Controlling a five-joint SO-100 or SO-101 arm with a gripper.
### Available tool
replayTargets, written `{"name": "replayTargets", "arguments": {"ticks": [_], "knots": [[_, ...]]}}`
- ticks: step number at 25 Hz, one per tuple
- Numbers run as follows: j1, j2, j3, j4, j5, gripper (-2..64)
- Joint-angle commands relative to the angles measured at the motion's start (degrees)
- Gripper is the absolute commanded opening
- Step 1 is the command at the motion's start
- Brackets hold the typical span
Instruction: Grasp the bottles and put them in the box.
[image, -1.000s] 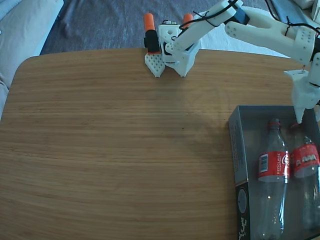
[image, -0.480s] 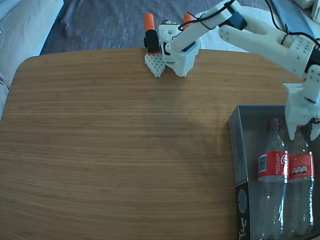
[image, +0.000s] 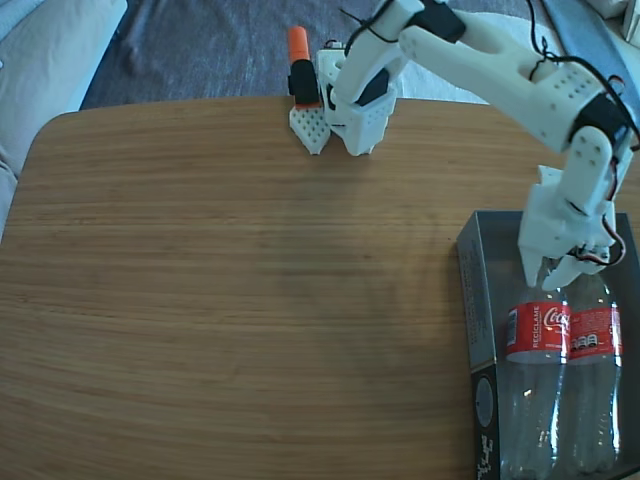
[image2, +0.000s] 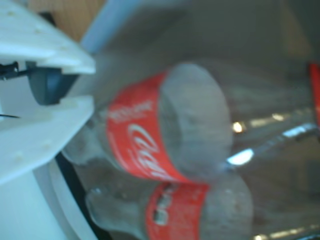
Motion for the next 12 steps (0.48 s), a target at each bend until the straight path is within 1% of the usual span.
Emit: {"name": "replayTargets", "arguments": {"ticks": [1, 10, 12], "knots": [[3.6, 7.73, 1.67, -0.18, 0.26, 0.8], [14.59, 15.91, 8.53, -0.09, 0.7, 0.3], [16.61, 17.4, 9.84, -0.18, 4.39, -0.4]]}}
